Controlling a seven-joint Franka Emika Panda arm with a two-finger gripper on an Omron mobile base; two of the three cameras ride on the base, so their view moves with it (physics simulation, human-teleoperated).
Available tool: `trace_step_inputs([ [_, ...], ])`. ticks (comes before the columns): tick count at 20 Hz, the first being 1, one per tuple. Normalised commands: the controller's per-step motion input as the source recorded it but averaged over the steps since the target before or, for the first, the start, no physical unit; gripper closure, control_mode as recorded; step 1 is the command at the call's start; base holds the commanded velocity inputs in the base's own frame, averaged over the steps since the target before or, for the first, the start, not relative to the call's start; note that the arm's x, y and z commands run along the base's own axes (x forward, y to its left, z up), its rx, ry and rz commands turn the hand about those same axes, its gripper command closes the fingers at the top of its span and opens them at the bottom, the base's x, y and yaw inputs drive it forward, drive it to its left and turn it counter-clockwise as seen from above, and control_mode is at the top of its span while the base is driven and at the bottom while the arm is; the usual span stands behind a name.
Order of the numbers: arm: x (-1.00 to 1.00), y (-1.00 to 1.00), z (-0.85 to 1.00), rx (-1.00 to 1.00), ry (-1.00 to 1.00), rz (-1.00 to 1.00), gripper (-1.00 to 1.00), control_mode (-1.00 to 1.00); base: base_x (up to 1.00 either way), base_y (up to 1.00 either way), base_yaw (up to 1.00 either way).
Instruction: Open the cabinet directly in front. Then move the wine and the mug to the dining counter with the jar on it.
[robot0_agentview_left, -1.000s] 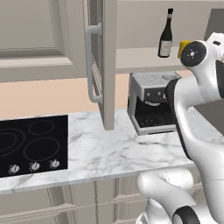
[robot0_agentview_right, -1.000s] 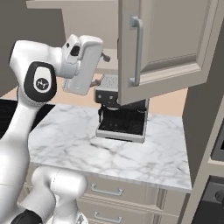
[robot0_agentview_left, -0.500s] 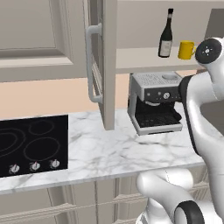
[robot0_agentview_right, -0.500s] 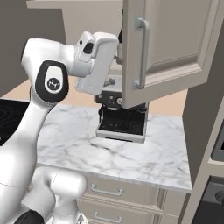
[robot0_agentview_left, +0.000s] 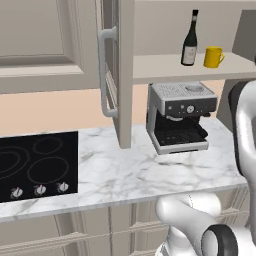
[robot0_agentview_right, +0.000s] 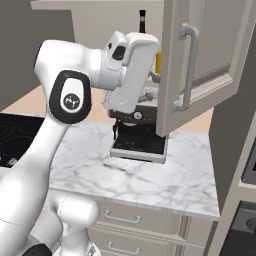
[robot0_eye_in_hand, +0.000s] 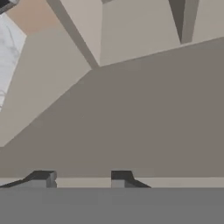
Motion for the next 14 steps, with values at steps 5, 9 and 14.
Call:
trace_step_inputs([
  [5,-0.16,-1.0,-0.11,0.0,0.03,-0.09,-1.0,-1.0,0.0,0.0,0.0],
  [9,-0.08,-1.0,-0.09,0.0,0.02,-0.09,-1.0,-1.0,0.0,0.0,0.0],
  [14,0.0,-0.93,-0.06,-0.01,0.01,-0.06,-1.0,-1.0,0.0,0.0,0.0],
])
